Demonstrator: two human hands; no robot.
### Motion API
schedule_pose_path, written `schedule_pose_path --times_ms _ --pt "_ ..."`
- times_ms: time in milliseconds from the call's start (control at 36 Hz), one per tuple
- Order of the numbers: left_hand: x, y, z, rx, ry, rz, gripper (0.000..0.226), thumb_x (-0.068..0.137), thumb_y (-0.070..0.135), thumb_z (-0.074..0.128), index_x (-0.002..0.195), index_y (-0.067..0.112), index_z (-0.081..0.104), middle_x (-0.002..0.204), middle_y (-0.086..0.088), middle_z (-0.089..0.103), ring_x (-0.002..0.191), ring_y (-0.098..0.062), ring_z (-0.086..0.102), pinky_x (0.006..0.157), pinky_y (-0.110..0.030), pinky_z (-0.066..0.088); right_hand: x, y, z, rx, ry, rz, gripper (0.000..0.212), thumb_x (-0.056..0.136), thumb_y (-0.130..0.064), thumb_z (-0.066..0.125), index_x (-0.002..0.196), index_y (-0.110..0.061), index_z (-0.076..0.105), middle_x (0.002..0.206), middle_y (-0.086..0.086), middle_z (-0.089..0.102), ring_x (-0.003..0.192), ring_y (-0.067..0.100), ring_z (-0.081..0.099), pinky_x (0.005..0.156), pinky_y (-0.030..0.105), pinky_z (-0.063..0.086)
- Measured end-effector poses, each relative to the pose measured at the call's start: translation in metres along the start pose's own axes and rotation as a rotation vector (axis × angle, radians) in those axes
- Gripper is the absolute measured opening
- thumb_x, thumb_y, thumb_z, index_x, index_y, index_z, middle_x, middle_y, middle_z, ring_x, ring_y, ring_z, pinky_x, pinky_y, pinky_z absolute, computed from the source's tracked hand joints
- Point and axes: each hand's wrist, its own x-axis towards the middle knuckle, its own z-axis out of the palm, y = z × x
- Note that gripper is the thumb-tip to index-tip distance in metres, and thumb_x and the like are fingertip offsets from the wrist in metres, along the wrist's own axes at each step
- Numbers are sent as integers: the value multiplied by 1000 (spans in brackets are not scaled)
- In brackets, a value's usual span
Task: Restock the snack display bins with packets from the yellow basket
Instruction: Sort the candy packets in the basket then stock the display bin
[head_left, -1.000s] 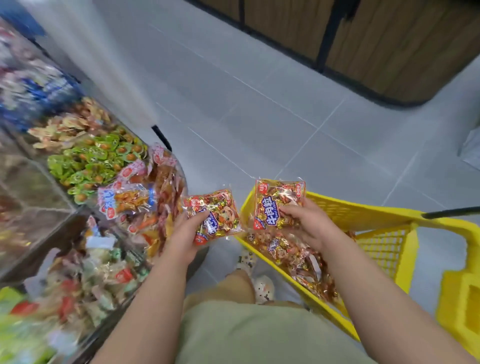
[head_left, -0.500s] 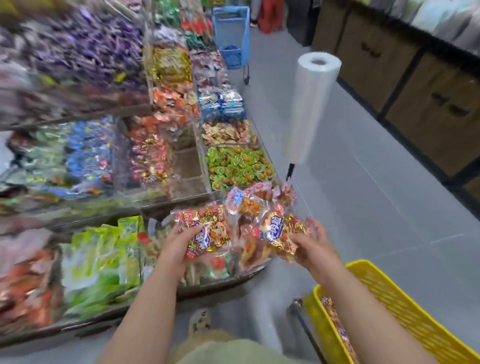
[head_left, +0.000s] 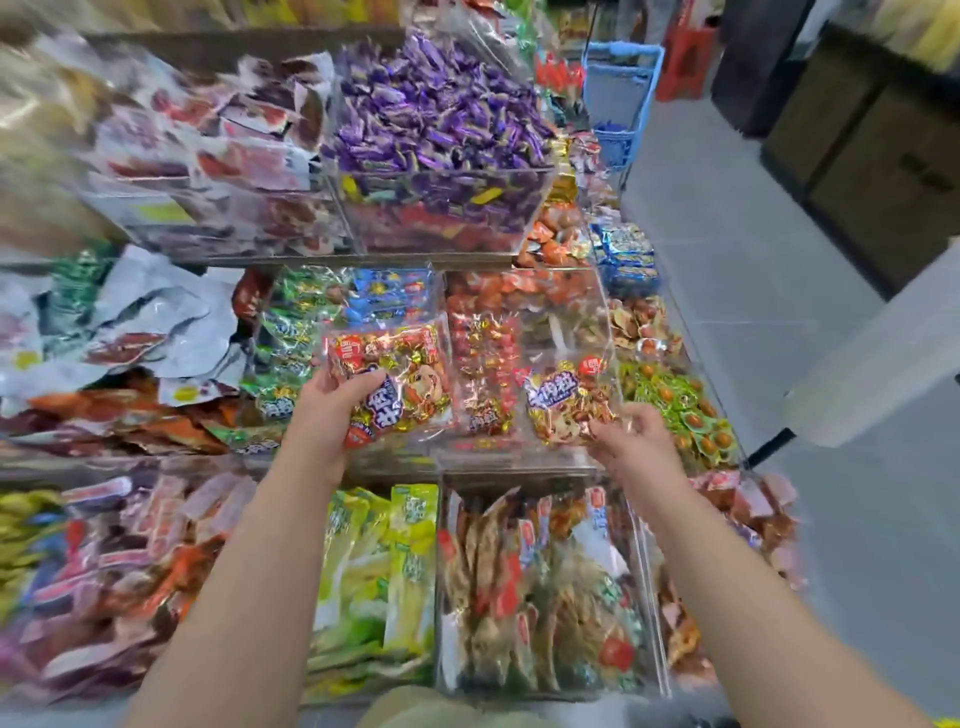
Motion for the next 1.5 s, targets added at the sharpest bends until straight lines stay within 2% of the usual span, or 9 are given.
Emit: schedule_pose_path --times_ms 139,361,472,639,889,1139,1278,1389,1500 --pt "30 22 -11 -95 -26 18 21 85 15 68 103 24 60 81 1 76 69 -19 73 51 -31 55 46 -10 38 -85 -97 -30 65 80 1 69 133 -27 44 121 -1 49 109 25 58 86 41 55" --pt "51 23 -7 -168 -37 -31 43 67 22 75 106 19 56 81 -2 76 69 -23 73 50 -33 56 84 -1 65 -433 -322 -51 21 83 5 63 94 -12 59 94 8 65 93 24 58 87 33 45" --pt "57 20 -2 -169 -33 -44 44 62 24 74 102 21 57 77 0 75 66 -20 73 48 -30 55 105 12 80 -621 -494 6 45 81 8 62 124 -6 55 103 15 64 93 26 63 83 31 54" --pt "63 14 -4 -86 5 -79 46 59 28 77 102 26 61 82 1 75 70 -21 73 53 -35 57 130 15 96 -917 -684 1 47 76 -34 76 120 -34 63 108 -7 66 95 14 64 86 27 53" --pt "66 8 -2 -98 40 -84 43 61 23 73 102 24 59 79 0 75 69 -22 73 51 -32 56 148 40 103 -1181 -659 -310 45 84 -20 67 128 -27 59 128 1 60 114 20 56 91 17 39" --pt "69 5 9 -48 59 -113 48 59 25 74 105 25 58 80 2 75 69 -19 73 51 -31 56 155 50 110 -1405 -658 -343 44 86 -29 58 130 -31 55 137 -1 49 125 24 32 103 36 34" --pt "69 2 13 -30 44 -122 46 60 26 74 103 25 59 82 1 75 70 -20 73 52 -32 57 157 38 115 -1284 -844 -66 48 88 -39 59 134 -30 49 144 0 38 132 25 37 111 33 29" --pt "71 0 12 -32 36 -120 42 60 26 73 99 25 60 79 2 75 69 -19 73 51 -31 57 150 7 92 -965 -975 319 87 77 -57 66 147 -21 29 151 1 31 134 22 37 111 36 28" --pt "71 1 8 -59 35 -108 40 62 24 72 99 25 59 76 3 75 66 -17 73 47 -29 54 139 5 78 -1033 -745 -50 62 80 -44 70 135 -24 49 139 -2 50 121 15 50 93 21 36"
